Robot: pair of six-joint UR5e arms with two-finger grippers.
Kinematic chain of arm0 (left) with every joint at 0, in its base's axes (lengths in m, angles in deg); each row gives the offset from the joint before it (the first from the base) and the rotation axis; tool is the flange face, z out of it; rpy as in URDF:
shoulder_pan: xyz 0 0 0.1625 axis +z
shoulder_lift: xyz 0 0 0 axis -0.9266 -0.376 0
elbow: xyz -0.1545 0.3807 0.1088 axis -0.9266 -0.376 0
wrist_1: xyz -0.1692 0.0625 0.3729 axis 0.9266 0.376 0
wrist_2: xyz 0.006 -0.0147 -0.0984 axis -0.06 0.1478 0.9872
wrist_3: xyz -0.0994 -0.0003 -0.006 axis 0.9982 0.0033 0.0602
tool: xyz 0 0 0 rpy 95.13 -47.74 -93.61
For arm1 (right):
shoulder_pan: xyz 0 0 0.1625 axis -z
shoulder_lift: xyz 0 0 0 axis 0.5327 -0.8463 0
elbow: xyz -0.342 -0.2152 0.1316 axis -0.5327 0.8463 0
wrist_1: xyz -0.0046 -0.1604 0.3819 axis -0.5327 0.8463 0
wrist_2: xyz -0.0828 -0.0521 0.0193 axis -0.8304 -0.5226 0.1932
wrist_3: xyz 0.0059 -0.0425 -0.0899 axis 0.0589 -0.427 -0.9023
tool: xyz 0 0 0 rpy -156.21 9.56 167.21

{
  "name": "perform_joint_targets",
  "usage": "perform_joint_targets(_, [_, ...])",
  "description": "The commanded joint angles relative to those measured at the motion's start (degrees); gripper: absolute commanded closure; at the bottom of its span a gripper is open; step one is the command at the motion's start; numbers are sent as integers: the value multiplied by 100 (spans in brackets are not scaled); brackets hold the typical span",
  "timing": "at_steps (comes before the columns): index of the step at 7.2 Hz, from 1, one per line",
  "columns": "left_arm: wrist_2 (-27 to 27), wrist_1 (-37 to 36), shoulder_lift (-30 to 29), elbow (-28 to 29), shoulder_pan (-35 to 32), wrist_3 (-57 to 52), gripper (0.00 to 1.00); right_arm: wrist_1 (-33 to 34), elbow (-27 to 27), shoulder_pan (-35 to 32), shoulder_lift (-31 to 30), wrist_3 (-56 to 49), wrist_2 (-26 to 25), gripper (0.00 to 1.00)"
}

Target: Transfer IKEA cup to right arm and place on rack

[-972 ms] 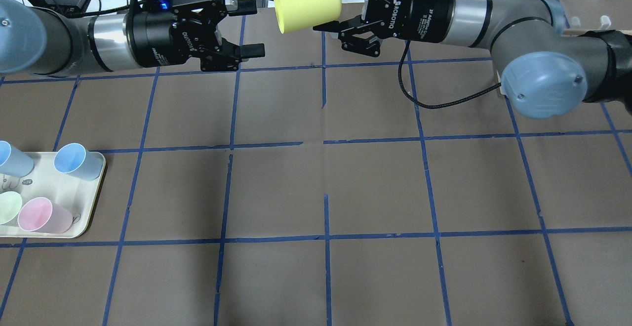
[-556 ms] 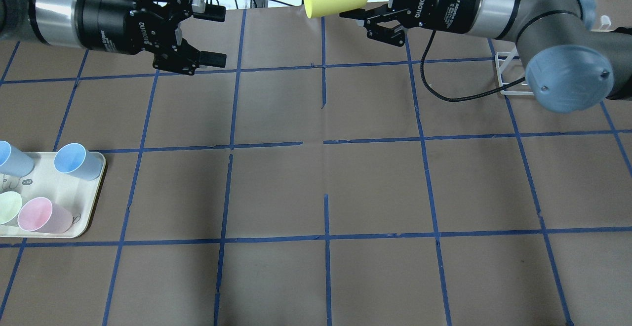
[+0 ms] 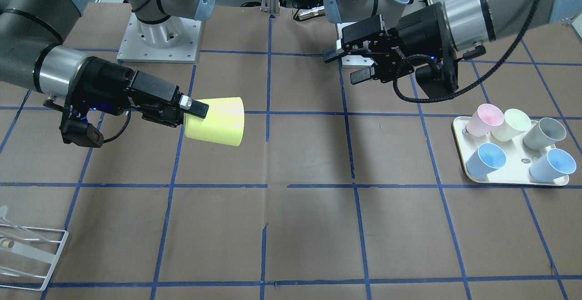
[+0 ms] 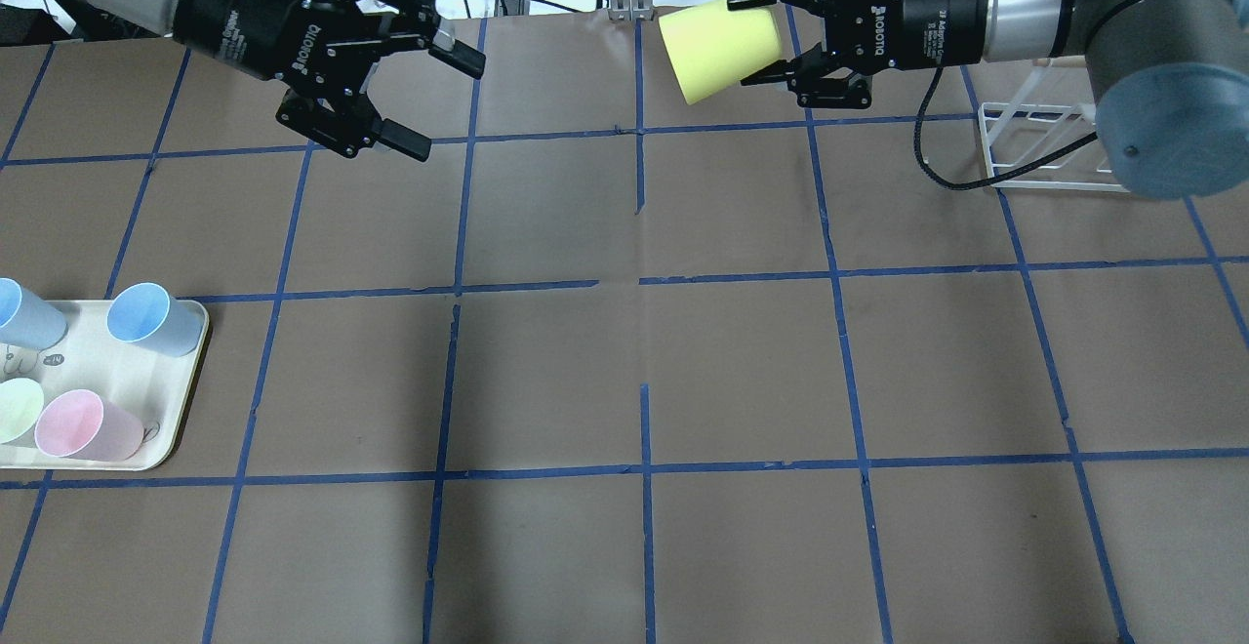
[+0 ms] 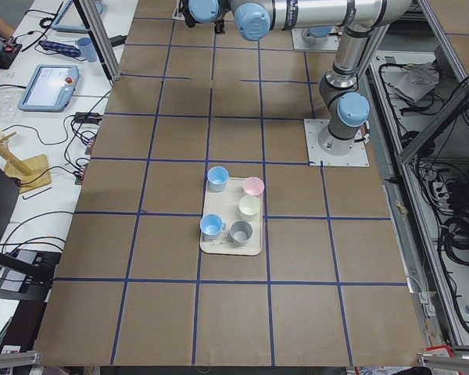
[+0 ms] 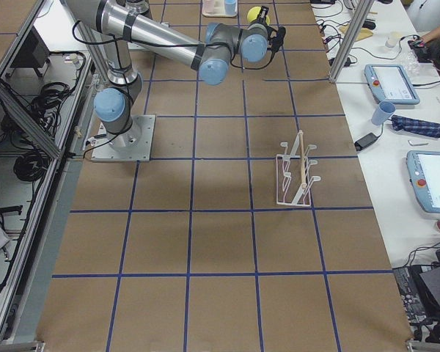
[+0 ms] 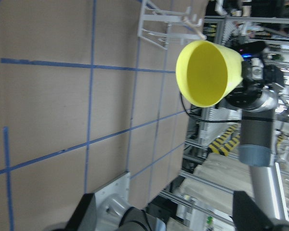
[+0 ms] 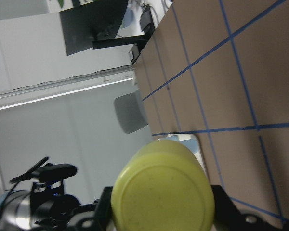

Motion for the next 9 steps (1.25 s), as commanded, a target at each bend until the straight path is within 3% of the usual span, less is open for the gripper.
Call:
perform_joint_targets(1, [-2080, -1246, 0, -69, -951, 1159, 0, -55, 360, 57, -52, 2, -1649, 40])
perform_joint_targets(2, [-3005, -1249, 61, -104, -1129, 1152, 0, -47, 440, 66, -139, -16, -2657, 40])
perform_joint_targets(4, [-3644, -1309, 211, -201, -1096, 1108, 0, -47, 624, 92, -176, -121, -4243, 40])
perform_joint_targets(5, [-4134, -1693, 238, -210, -1069, 1160, 0, -38, 721, 197, -176, -530, -5006, 40])
perform_joint_targets(6, [-4235, -2036, 238, -228, -1060, 1161, 0, -38, 809, 337, -149, -1143, -5388, 40])
perform_joint_targets(9, [-4245, -2066, 238, -236, -735, 1090, 0, 154, 1126, 541, 96, -2857, -6663, 45])
